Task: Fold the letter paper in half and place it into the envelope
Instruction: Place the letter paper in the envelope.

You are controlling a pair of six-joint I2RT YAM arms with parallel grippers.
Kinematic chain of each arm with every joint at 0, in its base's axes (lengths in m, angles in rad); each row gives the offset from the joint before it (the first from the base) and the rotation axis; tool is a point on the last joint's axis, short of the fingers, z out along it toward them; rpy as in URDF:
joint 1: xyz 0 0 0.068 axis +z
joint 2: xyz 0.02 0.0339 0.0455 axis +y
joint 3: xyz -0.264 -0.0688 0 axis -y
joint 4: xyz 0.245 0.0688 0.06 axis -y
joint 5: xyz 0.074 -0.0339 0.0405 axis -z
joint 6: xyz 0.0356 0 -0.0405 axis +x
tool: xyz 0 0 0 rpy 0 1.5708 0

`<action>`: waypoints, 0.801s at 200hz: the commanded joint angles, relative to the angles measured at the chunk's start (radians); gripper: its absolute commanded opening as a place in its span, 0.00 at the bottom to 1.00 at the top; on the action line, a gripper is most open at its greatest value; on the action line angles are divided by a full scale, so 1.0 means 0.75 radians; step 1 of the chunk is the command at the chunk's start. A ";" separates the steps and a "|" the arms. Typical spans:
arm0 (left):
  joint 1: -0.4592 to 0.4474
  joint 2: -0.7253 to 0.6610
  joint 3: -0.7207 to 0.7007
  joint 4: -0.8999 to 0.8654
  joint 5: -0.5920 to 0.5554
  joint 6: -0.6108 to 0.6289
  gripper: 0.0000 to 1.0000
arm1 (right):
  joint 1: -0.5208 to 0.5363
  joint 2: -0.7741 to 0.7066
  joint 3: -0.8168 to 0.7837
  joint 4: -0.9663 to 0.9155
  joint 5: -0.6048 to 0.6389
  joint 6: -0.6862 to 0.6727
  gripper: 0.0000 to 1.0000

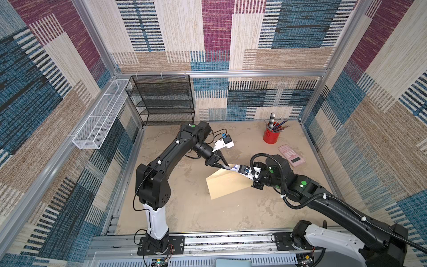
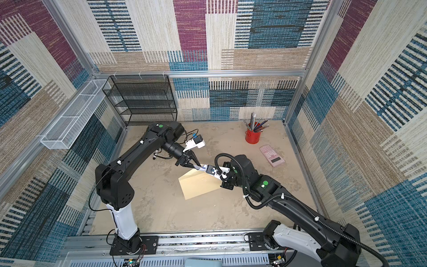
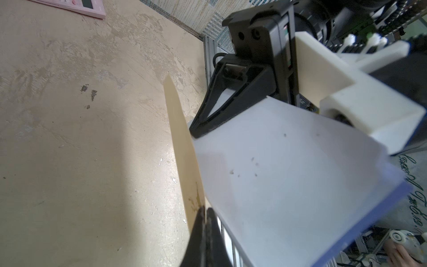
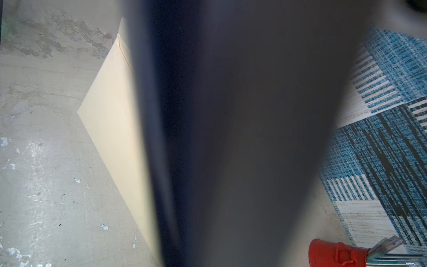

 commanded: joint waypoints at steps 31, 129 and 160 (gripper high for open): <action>-0.003 0.009 0.012 -0.029 -0.002 0.052 0.00 | 0.000 0.017 0.046 -0.050 0.005 -0.020 0.00; -0.013 -0.039 -0.003 -0.056 -0.015 0.185 0.00 | 0.001 0.082 0.164 -0.164 0.008 -0.111 0.00; -0.020 -0.050 -0.006 -0.065 -0.001 0.209 0.00 | 0.001 0.100 0.155 -0.153 0.029 -0.119 0.00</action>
